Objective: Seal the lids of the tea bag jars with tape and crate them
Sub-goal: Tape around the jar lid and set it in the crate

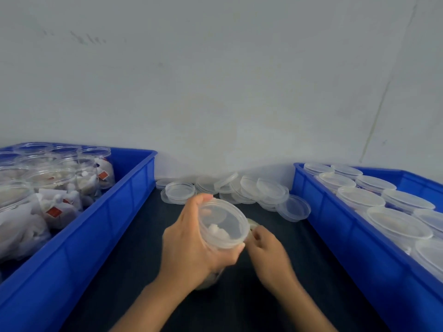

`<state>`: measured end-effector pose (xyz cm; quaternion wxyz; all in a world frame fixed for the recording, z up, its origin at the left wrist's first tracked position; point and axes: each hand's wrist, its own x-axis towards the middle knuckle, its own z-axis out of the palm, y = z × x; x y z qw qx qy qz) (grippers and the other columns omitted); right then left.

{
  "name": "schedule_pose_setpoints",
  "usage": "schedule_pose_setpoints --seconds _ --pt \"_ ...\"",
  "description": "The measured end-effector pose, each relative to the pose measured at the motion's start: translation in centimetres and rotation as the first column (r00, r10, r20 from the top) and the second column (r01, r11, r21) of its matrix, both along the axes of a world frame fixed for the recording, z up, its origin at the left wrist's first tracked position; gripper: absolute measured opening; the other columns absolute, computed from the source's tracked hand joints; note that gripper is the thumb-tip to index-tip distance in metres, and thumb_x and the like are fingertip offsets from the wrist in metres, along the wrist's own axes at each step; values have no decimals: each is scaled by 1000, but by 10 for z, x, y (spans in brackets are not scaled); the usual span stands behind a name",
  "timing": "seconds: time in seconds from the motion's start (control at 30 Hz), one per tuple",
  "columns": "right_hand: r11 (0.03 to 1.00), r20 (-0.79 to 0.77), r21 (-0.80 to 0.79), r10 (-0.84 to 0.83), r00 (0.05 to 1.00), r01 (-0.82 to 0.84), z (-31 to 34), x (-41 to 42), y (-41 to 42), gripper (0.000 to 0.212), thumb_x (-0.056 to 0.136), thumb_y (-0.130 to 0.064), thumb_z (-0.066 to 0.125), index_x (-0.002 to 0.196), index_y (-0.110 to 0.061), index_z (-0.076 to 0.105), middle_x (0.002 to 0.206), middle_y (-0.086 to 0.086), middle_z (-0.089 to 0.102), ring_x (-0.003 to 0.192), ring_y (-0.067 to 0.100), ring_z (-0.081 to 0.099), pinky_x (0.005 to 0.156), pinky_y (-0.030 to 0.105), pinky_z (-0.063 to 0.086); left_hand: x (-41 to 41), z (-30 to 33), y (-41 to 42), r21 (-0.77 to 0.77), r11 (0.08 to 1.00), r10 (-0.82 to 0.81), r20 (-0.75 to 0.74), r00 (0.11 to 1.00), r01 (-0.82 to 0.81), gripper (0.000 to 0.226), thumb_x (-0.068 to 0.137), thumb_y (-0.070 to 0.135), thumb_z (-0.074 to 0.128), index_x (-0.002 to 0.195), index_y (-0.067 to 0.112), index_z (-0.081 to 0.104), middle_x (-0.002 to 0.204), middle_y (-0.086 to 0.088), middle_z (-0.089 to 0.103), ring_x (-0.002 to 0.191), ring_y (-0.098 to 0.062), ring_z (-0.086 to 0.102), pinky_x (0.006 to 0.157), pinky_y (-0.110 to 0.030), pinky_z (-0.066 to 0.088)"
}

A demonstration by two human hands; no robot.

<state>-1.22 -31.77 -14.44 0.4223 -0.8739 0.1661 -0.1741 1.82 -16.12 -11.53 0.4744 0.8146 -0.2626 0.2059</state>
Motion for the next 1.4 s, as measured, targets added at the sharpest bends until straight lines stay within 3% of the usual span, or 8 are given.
schedule_pose_setpoints --seconds 0.13,0.33,0.6,0.67,0.73,0.83,1.03,1.4 --pt "999 88 34 27 996 -30 3 5 8 36 95 -36 51 89 0 55 75 9 57 66 15 45 62 37 41 6 -7 5 -6 999 31 -20 999 -31 99 42 64 76 130 37 40 110 23 55 102 0 53 91 -27 45" --pt "945 109 -315 -56 992 88 -10 10 12 33 94 -34 50 74 -8 50 73 6 59 59 10 38 54 27 33 14 -12 9 -57 998 15 -61 998 -19 97 40 66 76 127 42 39 111 23 55 104 -4 55 86 -25 45" --pt "778 -69 -627 -2 998 -42 -26 17 23 28 102 -34 33 111 -15 52 113 1 59 105 20 54 91 31 39 18 -17 11 -111 994 -13 -82 997 3 91 40 65 78 119 47 37 108 27 55 101 -2 56 80 -18 44" --pt "873 83 -488 60 995 -12 -23 15 24 21 102 -29 39 111 -18 54 117 -4 52 110 13 48 96 29 37 19 -18 11 -141 990 -16 -90 996 3 91 40 64 79 118 45 38 109 25 56 100 0 57 76 -13 41" --pt "994 313 -1 101 944 -107 -14 10 27 18 102 -24 44 113 -22 58 116 -8 56 109 5 52 95 26 41 20 -19 12 -165 986 -27 -97 995 11 91 40 64 80 118 46 38 108 26 56 101 3 56 75 -10 41" --pt "643 464 539 312 829 -544 -4 5 32 42 99 -42 35 133 -25 53 128 -9 63 120 4 56 98 25 47 22 -18 12 -193 981 -47 -107 993 26 94 40 65 78 122 43 36 110 26 54 103 3 56 78 -12 43" --pt "438 541 605 386 747 -665 -2 1 33 34 96 -26 49 126 -31 63 134 -2 61 127 12 53 95 19 47 23 -22 13 -254 963 -133 -159 978 90 109 39 77 75 132 42 33 117 28 54 109 8 54 86 -14 44" --pt "570 507 575 314 803 -587 -4 7 35 42 88 -29 59 128 -19 60 127 6 64 120 20 60 98 33 50 31 -25 20 -395 882 -386 -296 874 256 85 47 24 92 119 29 48 113 8 62 98 7 60 75 -8 49"
